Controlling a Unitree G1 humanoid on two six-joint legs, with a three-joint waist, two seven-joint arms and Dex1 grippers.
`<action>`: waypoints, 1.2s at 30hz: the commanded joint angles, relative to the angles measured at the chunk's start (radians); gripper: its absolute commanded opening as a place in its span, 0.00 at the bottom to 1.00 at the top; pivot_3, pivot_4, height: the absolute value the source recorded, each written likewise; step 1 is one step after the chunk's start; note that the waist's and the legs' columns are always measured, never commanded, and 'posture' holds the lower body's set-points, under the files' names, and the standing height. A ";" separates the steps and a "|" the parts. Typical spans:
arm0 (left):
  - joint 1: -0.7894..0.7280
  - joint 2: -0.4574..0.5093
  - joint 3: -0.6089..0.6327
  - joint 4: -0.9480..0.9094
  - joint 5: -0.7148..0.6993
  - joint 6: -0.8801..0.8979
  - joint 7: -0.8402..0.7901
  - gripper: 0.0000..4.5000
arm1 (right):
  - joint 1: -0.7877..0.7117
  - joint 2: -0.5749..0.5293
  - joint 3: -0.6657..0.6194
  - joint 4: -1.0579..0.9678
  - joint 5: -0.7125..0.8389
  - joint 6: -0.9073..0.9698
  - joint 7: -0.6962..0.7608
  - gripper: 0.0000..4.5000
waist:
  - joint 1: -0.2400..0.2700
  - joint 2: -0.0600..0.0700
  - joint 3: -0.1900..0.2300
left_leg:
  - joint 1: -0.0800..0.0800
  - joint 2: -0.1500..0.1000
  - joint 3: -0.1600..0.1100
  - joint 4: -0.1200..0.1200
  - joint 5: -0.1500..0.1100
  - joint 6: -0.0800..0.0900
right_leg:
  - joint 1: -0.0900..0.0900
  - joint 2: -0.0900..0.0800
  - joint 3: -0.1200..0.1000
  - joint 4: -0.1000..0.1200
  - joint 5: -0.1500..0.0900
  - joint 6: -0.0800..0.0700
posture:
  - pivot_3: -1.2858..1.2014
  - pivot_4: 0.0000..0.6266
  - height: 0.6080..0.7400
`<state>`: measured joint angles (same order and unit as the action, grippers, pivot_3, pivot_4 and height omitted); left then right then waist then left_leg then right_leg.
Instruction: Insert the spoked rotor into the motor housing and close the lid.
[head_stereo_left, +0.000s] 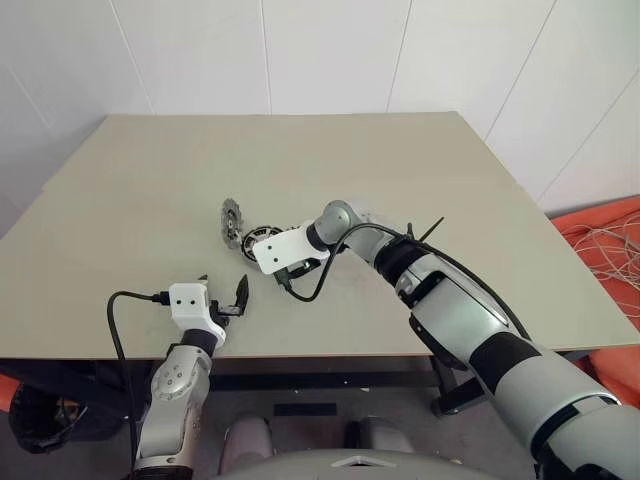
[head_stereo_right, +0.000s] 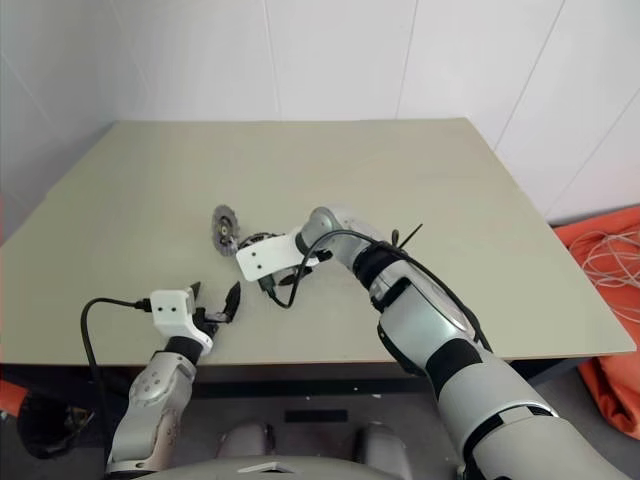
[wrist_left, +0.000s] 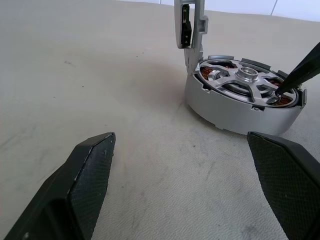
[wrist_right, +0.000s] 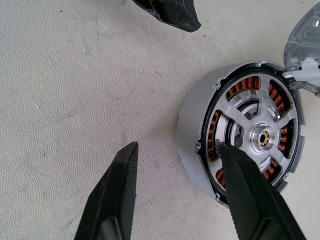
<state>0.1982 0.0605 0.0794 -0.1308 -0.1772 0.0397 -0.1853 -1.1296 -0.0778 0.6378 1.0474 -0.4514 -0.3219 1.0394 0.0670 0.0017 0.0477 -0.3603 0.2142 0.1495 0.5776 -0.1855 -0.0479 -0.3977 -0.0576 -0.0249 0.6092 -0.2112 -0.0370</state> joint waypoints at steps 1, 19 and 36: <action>-0.008 0.001 0.001 -0.023 -0.002 -0.029 -0.001 1.00 | -0.037 -0.001 -0.020 -0.003 -0.001 -0.011 -0.007 0.38 | 0.000 0.000 0.000 | 0.000 0.000 0.000 0.000 0.000 0.000 | 0.000 0.000 0.000 0.000 0.000 0.000 | 0.52 0.00 1.00; -0.015 0.005 0.004 -0.012 -0.005 -0.032 -0.006 1.00 | -0.016 -0.008 -0.084 -0.060 0.043 0.035 -0.021 0.00 | 0.001 0.001 0.000 | -0.004 0.001 0.000 0.001 0.000 0.001 | -0.003 0.000 -0.001 0.000 0.000 -0.001 | 0.52 0.00 1.00; -0.023 0.006 -0.003 -0.035 -0.015 0.005 -0.013 1.00 | 0.309 -0.307 -0.182 -0.860 0.192 0.633 0.291 0.00 | 0.003 -0.001 0.001 | -0.005 0.001 0.000 0.004 -0.001 0.002 | -0.003 0.000 -0.001 0.000 0.000 -0.001 | 0.52 0.00 1.00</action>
<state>0.1896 0.0632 0.0780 -0.1264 -0.1797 0.0468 -0.1946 -0.7992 -0.3797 0.5171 0.2958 -0.3044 0.2488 1.3171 0.0704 0.0012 0.0484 -0.3646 0.2154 0.1496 0.5814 -0.1865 -0.0460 -0.4005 -0.0572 -0.0256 0.6099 -0.2108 -0.0377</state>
